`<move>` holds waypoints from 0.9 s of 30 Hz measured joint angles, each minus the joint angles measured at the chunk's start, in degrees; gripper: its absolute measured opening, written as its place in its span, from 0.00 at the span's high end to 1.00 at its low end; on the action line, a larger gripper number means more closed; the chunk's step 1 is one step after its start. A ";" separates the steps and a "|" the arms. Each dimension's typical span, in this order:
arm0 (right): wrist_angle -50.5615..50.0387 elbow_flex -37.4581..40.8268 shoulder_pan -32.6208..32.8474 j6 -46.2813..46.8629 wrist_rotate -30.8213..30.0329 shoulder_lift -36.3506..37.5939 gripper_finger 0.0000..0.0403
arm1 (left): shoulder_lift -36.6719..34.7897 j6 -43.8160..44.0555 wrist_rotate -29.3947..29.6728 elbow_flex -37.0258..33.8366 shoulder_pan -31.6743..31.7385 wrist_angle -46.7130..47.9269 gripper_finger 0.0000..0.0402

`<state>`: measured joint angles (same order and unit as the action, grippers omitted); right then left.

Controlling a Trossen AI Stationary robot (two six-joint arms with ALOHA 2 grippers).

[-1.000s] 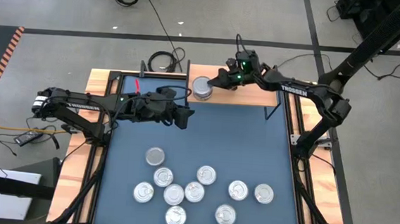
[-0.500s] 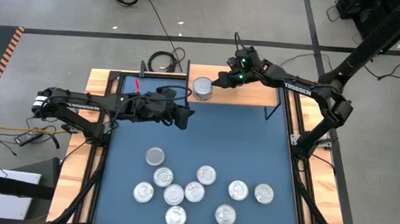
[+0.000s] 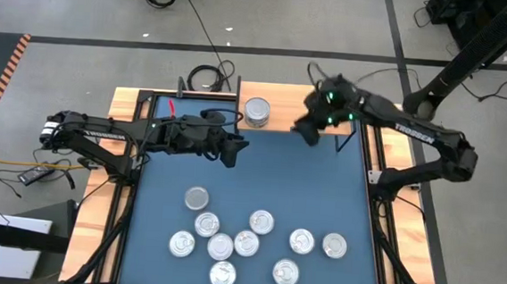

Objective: Stack canned seafood by type on shelf
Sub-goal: Put the blue tuna can on the shelf

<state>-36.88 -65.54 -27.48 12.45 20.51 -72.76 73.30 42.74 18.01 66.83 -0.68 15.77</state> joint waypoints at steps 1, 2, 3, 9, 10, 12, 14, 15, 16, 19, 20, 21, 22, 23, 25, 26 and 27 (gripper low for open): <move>0.02 1.90 1.96 0.40 0.74 1.19 0.55 | 0.00 -1.18 -0.63 0.00 -0.46 0.22 0.59; -0.30 3.85 4.08 1.04 1.47 2.51 0.56 | 0.10 -2.02 -1.54 0.00 -0.89 0.42 0.59; -1.01 5.89 6.18 1.93 1.66 3.98 0.56 | 0.26 -2.35 -2.60 0.00 -1.43 0.44 0.59; -2.21 17.87 20.24 16.45 1.51 14.83 0.57 | 0.34 -3.44 -6.70 0.00 -4.64 0.46 0.59; -1.77 19.56 23.13 19.97 1.60 16.25 0.57 | 0.35 -3.31 -7.45 0.00 -5.23 0.46 0.59; 0.67 22.50 29.49 27.56 0.41 18.43 0.58 | 0.58 -2.27 -8.75 0.00 -6.47 0.39 0.59; 4.71 24.53 35.97 34.02 -1.84 20.01 0.58 | 0.99 -1.34 -9.47 0.00 -7.31 0.19 0.59; 6.00 25.23 39.14 36.96 -3.62 20.35 0.59 | 1.26 -0.63 -9.69 0.00 -7.65 0.42 0.59; 6.46 25.93 42.15 39.64 -5.79 20.59 0.59 | 1.74 -0.29 -9.78 0.00 -7.79 0.14 0.59; 6.44 27.74 49.32 45.56 -12.12 20.16 0.61 | 2.92 0.62 -11.78 0.00 -8.05 -0.79 0.59; 6.98 28.29 50.98 46.74 -13.30 19.61 0.61 | 3.46 1.15 -12.71 0.00 -8.09 -1.90 0.59; 7.74 28.90 52.31 47.75 -13.81 18.87 0.61 | 4.15 1.40 -13.43 0.00 -8.11 -2.86 0.59; 8.79 29.52 53.28 48.65 -13.93 17.73 0.61 | 4.72 1.40 -14.22 0.00 -8.13 -3.75 0.59; 11.15 30.29 54.00 49.19 -13.77 16.51 0.62 | 5.33 1.42 -14.93 0.00 -8.15 -4.75 0.59; 16.86 31.66 55.07 49.89 -13.49 13.53 0.63 | 6.54 1.82 -16.06 0.00 -8.13 -7.18 0.59; 19.15 32.15 55.45 50.30 -13.46 11.93 0.63 | 6.99 2.15 -16.26 0.00 -8.11 -7.86 0.59; 21.25 32.51 55.76 50.34 -13.49 10.34 0.64 | 7.42 2.38 -16.52 0.00 -8.11 -8.22 0.59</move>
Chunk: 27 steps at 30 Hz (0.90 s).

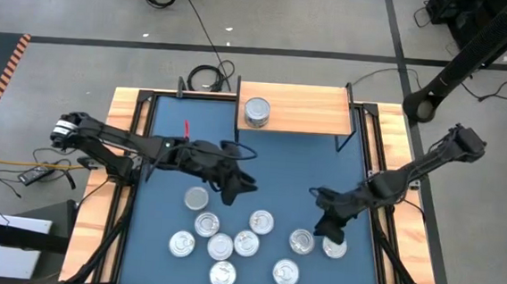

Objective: Stack canned seafood by type on shelf
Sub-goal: Put the blue tuna can on the shelf

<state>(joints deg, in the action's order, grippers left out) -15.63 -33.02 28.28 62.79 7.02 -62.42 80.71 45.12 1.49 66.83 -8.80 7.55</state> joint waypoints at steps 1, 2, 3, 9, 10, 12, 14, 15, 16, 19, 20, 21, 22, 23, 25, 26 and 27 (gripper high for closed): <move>1.54 0.14 0.18 -0.22 -0.03 -1.56 0.64 | 0.42 0.14 -0.15 0.00 0.00 -0.68 0.59; 2.69 0.16 0.25 -0.63 0.03 -2.83 0.64 | 0.71 0.16 -0.17 0.00 0.00 -0.97 0.59; 3.62 0.16 0.27 -1.26 0.01 -4.03 0.64 | 0.88 0.16 -0.19 0.00 0.00 -0.74 0.59; 7.82 0.18 0.03 -4.35 -0.04 -11.42 0.65 | 1.41 0.58 -0.32 0.00 0.00 -0.79 0.59; 8.69 0.18 0.01 -4.49 0.12 -12.56 0.65 | 1.41 0.58 -0.32 0.00 0.00 -0.78 0.59; 10.25 0.18 0.03 -4.78 0.03 -14.51 0.65 | 1.41 0.59 -0.32 0.00 0.00 -0.93 0.59; 11.02 0.18 -0.01 -5.18 -0.13 -15.70 0.65 | 1.41 0.60 -0.32 0.00 0.00 -0.94 0.59; 11.09 0.16 -0.06 -5.43 -0.37 -16.14 0.65 | 1.41 0.61 -0.32 0.00 0.00 -0.93 0.59; 10.90 0.16 -0.24 -5.76 -0.55 -16.55 0.65 | 1.41 0.89 -0.32 0.00 0.00 -0.91 0.59; 10.64 0.16 -1.12 -6.26 -0.34 -17.28 0.65 | 1.41 1.70 -0.30 0.00 0.00 -0.90 0.59; 10.21 0.16 -1.53 -6.44 -0.40 -17.21 0.65 | 1.41 1.69 -0.32 0.00 0.00 -0.90 0.59; 9.57 0.15 -2.10 -6.48 -0.84 -17.14 0.65 | 1.41 1.69 -0.30 0.00 0.00 -0.90 0.59; 8.54 0.13 -2.73 -6.45 -1.19 -17.08 0.65 | 1.41 1.70 -0.32 0.00 0.00 -0.90 0.59; 7.44 -0.02 -3.52 -6.47 -1.44 -16.98 0.65 | 1.41 1.80 -0.30 0.00 0.00 -0.90 0.59; 6.31 -0.06 -5.66 -7.18 -1.87 -16.87 0.65 | 1.41 1.93 -0.30 0.00 0.00 -0.88 0.59; 6.22 -0.08 -6.64 -7.65 -2.08 -16.87 0.65 | 1.41 1.93 -0.30 0.00 0.00 -0.90 0.59; 6.22 -0.08 -7.72 -8.28 -2.18 -16.87 0.65 | 1.41 1.91 -0.29 0.00 0.00 -0.94 0.59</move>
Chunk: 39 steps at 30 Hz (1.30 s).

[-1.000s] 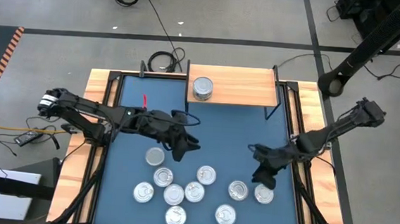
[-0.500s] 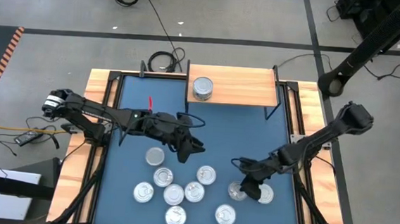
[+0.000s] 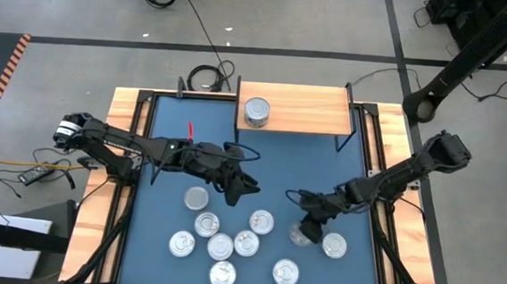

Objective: Stack canned seafood by type on shelf
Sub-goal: Put the blue tuna can on the shelf

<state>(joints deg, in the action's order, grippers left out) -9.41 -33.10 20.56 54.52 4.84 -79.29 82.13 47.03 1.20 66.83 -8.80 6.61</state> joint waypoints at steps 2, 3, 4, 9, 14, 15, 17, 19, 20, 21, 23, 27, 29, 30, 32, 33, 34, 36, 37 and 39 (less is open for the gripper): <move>0.00 0.02 -2.05 -0.99 0.04 0.00 0.65 | 0.00 0.02 0.01 0.00 0.00 -0.02 0.59; -0.01 0.02 -3.20 -1.42 0.02 -0.02 0.65 | 0.00 0.00 0.02 0.00 0.00 -0.02 0.59; -0.07 0.02 -4.31 -1.97 -0.11 -0.02 0.65 | 0.00 0.00 0.14 0.00 0.00 -0.02 0.59; -0.08 0.07 -10.82 -4.81 -0.66 -0.04 0.65 | 0.00 0.00 0.62 0.00 0.00 0.04 0.59; 0.90 0.37 -17.54 -5.21 -1.32 1.03 0.65 | 0.10 0.45 2.02 0.00 0.00 0.10 0.59; 1.02 0.44 -19.08 -5.19 -2.00 1.65 0.65 | 0.45 1.52 2.17 0.00 0.00 -0.04 0.59; 1.95 0.44 -21.83 -5.24 -2.26 3.30 0.65 | 1.23 3.81 2.19 0.02 0.10 0.33 0.59; 2.45 0.42 -23.80 -5.31 -1.53 5.43 0.65 | 2.79 6.06 2.18 0.02 0.13 -0.04 0.59; 2.62 0.42 -24.51 -5.24 -0.72 6.42 0.65 | 3.83 7.31 2.19 0.02 0.13 0.24 0.59; 3.20 0.42 -24.93 -4.96 -0.52 7.62 0.65 | 4.93 8.62 2.17 0.02 0.14 0.06 0.59; 3.54 0.42 -25.30 -3.55 -0.46 10.95 0.65 | 7.55 10.84 2.18 0.02 0.44 -0.84 0.59; 3.23 0.35 -25.36 -1.64 -1.75 18.26 0.65 | 13.70 15.45 -0.81 0.00 2.32 -9.28 0.59; 0.40 0.31 -25.44 0.10 -3.27 21.57 0.65 | 16.85 18.59 -2.66 0.02 3.46 -14.63 0.59; -1.55 0.28 -25.47 0.64 -4.12 23.07 0.65 | 18.47 20.50 -3.62 0.02 4.10 -17.62 0.59; -4.98 0.31 -25.47 0.86 -6.06 25.17 0.65 | 21.34 23.86 -4.19 0.04 5.24 -20.26 0.59; -5.75 0.31 -25.39 0.87 -6.50 26.05 0.65 | 22.55 25.16 -4.40 0.04 5.76 -20.81 0.59; -6.65 0.31 -25.30 0.86 -6.67 26.68 0.65 | 23.58 26.08 -4.39 0.00 6.19 -20.78 0.59; -7.43 0.31 -25.18 0.85 -6.71 27.59 0.65 | 25.03 28.39 -4.30 0.00 6.98 -20.76 0.59; -8.13 0.31 -25.20 0.82 -6.75 27.84 0.65 | 25.75 29.15 -4.18 0.00 7.28 -21.44 0.59; -8.89 0.31 -25.20 0.31 -6.84 28.21 0.65 | 26.70 29.85 -4.10 0.02 7.75 -22.76 0.60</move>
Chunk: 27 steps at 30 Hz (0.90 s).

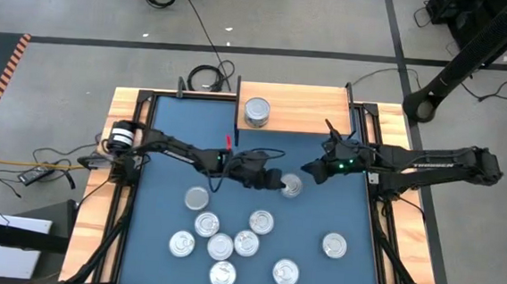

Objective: Stack canned seafood by type on shelf
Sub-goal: Put the blue tuna can on the shelf

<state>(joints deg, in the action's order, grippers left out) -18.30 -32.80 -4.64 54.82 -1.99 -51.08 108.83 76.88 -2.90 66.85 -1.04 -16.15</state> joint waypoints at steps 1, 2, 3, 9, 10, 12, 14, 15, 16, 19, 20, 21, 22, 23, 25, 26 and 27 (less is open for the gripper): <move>-0.17 -0.02 0.00 -0.36 0.00 0.09 0.65 | 0.35 0.20 0.04 0.00 0.22 -0.14 0.60; -0.52 -0.02 0.00 -0.60 0.01 0.15 0.65 | 0.46 0.35 0.28 0.00 0.40 -0.22 0.60; -1.09 -0.02 0.01 -0.65 0.05 0.13 0.65 | 0.47 0.48 0.83 0.00 0.60 0.80 0.61; -2.36 -0.02 0.22 -1.52 0.08 0.05 0.65 | 0.47 -0.05 3.64 0.00 1.43 4.24 0.68; -2.43 -0.02 0.22 -1.77 0.08 0.05 0.65 | 0.70 -0.04 3.99 0.00 1.43 3.63 0.69; -2.43 -0.04 0.22 -2.02 0.08 0.05 0.65 | 1.26 -0.02 3.67 0.02 1.74 2.46 0.71; -2.53 -0.04 0.23 -2.01 0.08 0.06 0.65 | 2.02 0.09 2.83 -0.02 2.01 1.98 0.73; -2.52 -0.04 0.22 -2.00 0.10 0.11 0.65 | 2.38 0.07 2.11 0.02 2.10 1.22 0.75; -2.63 -0.04 0.24 -1.96 0.18 0.21 0.65 | 2.49 0.11 1.56 0.00 2.14 1.71 0.77; -3.43 -0.09 0.24 -1.55 1.48 0.79 0.65 | 3.63 0.30 1.29 0.00 2.10 -0.43 0.86; -4.23 -0.07 0.32 -1.20 1.94 0.95 0.65 | 3.95 0.32 0.82 0.00 2.10 -1.12 0.89; -4.42 -0.09 0.54 -0.70 2.18 1.16 0.65 | 4.18 0.33 0.33 0.00 2.08 -2.31 0.92; -4.28 0.12 0.74 -0.28 2.39 1.60 0.65 | 4.23 0.33 0.22 0.00 2.06 -2.69 0.96; -3.73 0.79 1.00 0.54 2.91 2.10 0.65 | 4.20 0.33 0.27 0.00 2.06 -2.87 0.98; -1.47 3.07 1.36 2.51 4.50 3.55 0.65 | 4.16 0.25 0.41 0.00 2.08 -2.91 0.98; -0.29 4.72 1.68 3.77 4.62 4.32 0.65 | 4.18 0.10 0.36 0.00 2.08 -3.01 0.98; 1.07 6.62 2.03 5.25 4.59 5.20 0.65 | 4.18 0.11 0.29 0.00 2.10 -3.01 0.98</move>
<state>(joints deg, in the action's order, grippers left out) -17.23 -26.18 -2.61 60.07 2.59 -45.88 113.01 76.98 -2.60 66.85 1.06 -19.16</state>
